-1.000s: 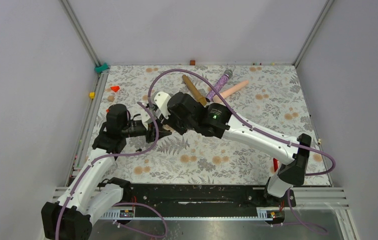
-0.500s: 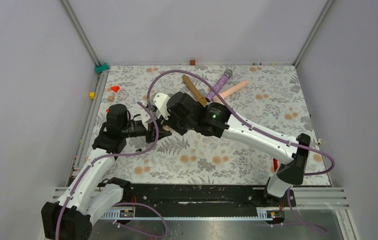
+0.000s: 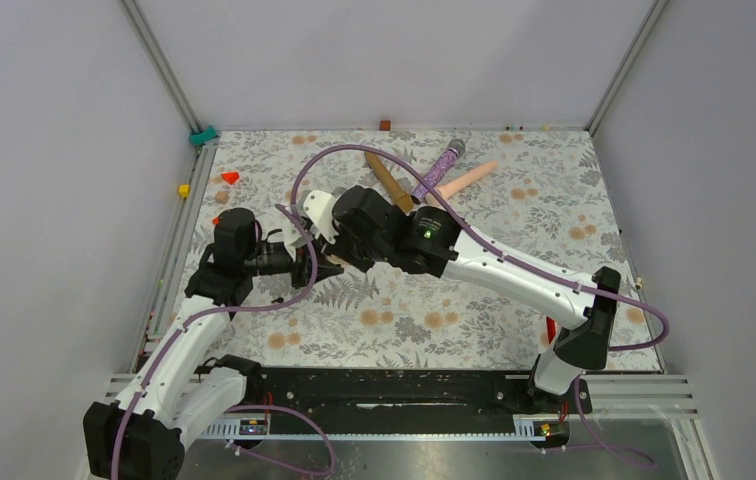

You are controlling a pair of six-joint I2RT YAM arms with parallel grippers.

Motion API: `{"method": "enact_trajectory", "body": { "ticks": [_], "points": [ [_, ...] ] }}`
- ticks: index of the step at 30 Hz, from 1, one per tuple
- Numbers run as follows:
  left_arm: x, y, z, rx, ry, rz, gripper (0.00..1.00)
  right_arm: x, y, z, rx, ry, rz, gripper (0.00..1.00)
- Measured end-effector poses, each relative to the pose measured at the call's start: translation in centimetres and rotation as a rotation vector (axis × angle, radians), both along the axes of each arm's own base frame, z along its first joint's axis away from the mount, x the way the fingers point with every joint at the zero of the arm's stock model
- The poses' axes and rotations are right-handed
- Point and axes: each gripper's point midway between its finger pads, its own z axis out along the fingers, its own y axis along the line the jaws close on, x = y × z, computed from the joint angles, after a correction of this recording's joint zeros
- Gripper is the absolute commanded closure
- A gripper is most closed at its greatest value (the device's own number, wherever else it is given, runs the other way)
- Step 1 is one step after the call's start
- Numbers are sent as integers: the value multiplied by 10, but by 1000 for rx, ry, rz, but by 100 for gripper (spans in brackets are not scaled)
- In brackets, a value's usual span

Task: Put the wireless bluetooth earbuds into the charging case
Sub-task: Place the earbud in the charging case.

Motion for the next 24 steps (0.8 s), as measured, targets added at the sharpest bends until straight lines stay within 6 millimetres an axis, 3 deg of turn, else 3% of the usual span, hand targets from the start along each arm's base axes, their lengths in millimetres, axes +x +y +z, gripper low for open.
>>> {"method": "enact_trajectory", "body": {
  "ticks": [24],
  "points": [
    [0, 0, -8, 0, 47, -17, 100, -2, 0, -11, -35, -46, 57, 85]
  ]
}}
